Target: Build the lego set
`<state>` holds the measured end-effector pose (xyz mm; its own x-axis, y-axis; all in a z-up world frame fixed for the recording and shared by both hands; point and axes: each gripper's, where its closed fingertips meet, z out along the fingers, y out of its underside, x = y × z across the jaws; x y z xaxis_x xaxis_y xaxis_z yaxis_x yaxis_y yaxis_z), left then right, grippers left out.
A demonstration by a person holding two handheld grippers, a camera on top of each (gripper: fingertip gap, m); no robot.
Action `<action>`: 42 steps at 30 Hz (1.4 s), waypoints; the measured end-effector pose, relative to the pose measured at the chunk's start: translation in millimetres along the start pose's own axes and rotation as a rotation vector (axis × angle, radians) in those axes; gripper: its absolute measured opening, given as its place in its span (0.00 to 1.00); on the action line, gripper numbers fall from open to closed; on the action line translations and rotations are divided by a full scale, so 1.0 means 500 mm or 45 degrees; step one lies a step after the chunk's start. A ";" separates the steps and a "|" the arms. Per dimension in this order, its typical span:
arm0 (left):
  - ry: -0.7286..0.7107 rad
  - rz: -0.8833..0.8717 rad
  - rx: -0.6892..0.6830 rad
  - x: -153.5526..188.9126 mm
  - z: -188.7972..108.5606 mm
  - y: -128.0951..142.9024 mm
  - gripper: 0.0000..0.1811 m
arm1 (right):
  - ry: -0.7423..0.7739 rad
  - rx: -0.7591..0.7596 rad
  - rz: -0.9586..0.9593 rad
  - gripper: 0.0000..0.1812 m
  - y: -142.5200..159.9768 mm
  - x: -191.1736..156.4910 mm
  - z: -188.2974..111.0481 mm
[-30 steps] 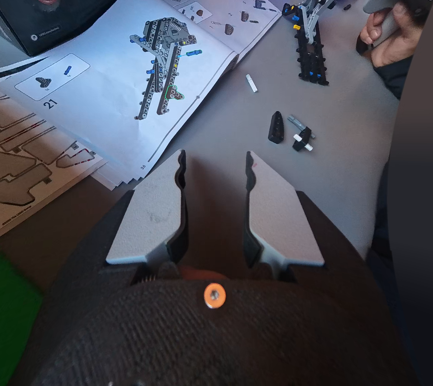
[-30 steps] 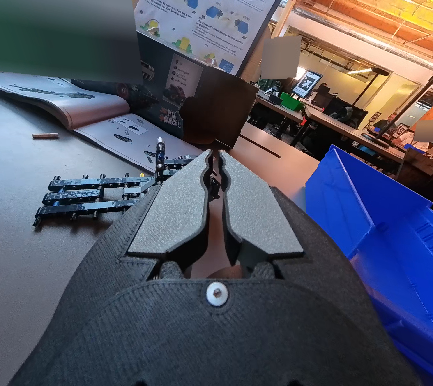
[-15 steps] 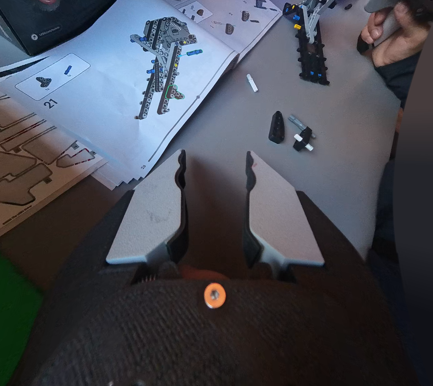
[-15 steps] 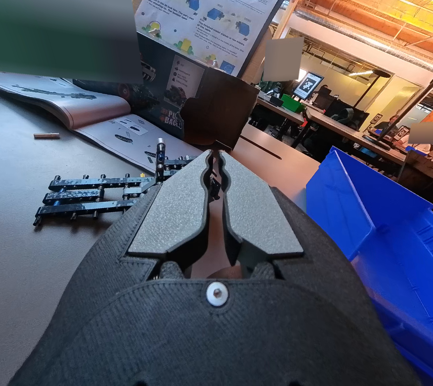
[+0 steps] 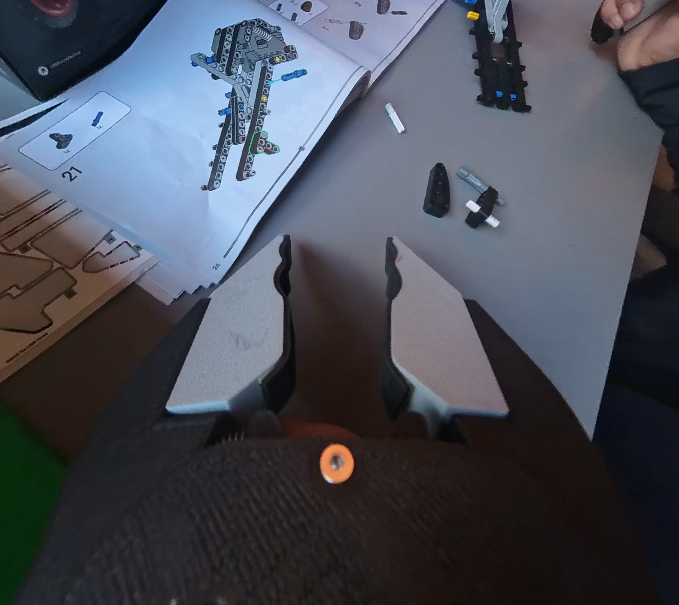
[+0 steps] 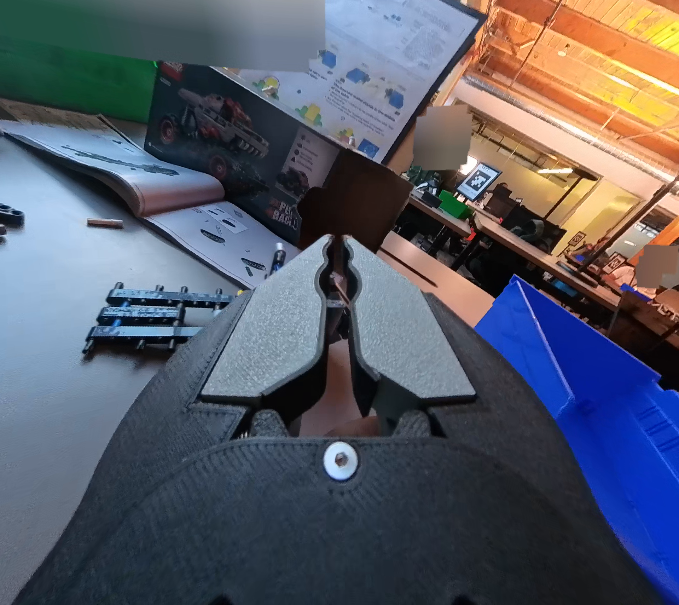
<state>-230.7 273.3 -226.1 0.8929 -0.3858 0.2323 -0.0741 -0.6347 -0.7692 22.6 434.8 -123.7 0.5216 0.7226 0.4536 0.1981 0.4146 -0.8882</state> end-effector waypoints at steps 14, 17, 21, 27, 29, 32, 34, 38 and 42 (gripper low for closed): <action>-0.029 0.050 0.090 0.029 0.013 -0.029 0.25 | -0.030 0.012 0.043 0.00 -0.005 -0.016 -0.016; -0.045 0.001 0.110 0.018 0.010 -0.032 0.25 | -0.090 -0.009 0.020 0.01 0.000 -0.038 -0.008; -0.050 -0.048 0.134 0.010 0.008 -0.038 0.25 | -0.219 -0.015 0.009 0.03 -0.001 -0.082 -0.004; -0.018 -0.012 0.144 0.029 0.023 -0.050 0.24 | -0.376 -0.032 -0.120 0.07 -0.002 -0.152 -0.008; -0.029 0.027 0.137 0.034 0.025 -0.049 0.24 | -0.402 -0.033 -0.143 0.07 -0.003 -0.164 -0.009; -0.053 0.082 0.177 0.040 0.018 -0.056 0.23 | -0.424 -0.038 -0.146 0.07 -0.001 -0.168 -0.010; -0.059 0.126 0.178 0.048 0.016 -0.054 0.23 | -0.407 -0.049 -0.147 0.08 0.003 -0.161 -0.007; -0.070 0.180 0.187 0.056 0.014 -0.055 0.23 | -0.356 -0.065 -0.125 0.10 0.009 -0.141 -0.003; 0.039 0.051 0.224 0.051 0.007 -0.061 0.23 | -0.295 -0.040 -0.079 0.10 0.002 -0.125 0.000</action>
<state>-204.1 285.0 -198.7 0.8768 -0.4301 0.2151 -0.0283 -0.4927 -0.8697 -9.7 390.1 -153.1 0.3036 0.8054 0.5090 0.2516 0.4475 -0.8582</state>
